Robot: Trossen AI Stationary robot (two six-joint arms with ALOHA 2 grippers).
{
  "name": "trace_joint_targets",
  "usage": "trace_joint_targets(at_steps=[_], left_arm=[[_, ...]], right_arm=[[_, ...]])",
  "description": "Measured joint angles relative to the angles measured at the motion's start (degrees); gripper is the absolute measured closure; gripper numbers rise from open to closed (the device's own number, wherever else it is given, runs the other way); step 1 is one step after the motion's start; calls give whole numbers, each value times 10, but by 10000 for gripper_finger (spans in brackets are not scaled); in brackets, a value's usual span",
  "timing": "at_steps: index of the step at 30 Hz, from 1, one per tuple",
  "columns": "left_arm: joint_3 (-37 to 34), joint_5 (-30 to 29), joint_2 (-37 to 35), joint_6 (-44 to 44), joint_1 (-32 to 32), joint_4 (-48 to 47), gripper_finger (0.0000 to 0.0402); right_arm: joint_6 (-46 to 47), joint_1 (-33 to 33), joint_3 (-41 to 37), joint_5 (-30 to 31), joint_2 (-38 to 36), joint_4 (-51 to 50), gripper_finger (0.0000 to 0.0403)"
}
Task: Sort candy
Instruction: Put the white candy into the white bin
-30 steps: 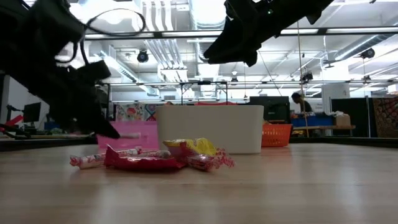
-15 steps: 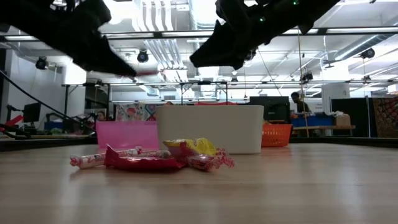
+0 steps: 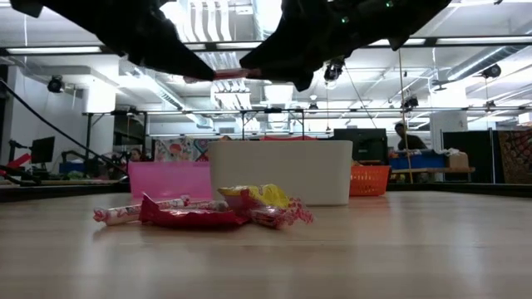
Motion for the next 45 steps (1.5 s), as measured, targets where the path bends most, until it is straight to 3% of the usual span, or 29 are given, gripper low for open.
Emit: trace_joint_targets(at_steps=[8,19,33,37,45], left_arm=[[43,0,56,26,0,3,389],[44,-22,45,27,0,11,388],[44,-12,45,27,0,11,387],[43,-12,46,27,0,11,371],[43,-14,46,24,0,11,320]], right_arm=[[1,0,-1,-15,0,-10,259],[0,6,-2,-15,0,-18,262],[1,6,-3,-15,0,-7,316],[-5,6,-3,-15,0,-10,368],[-4,3,-3,-12,-2,-27,369]])
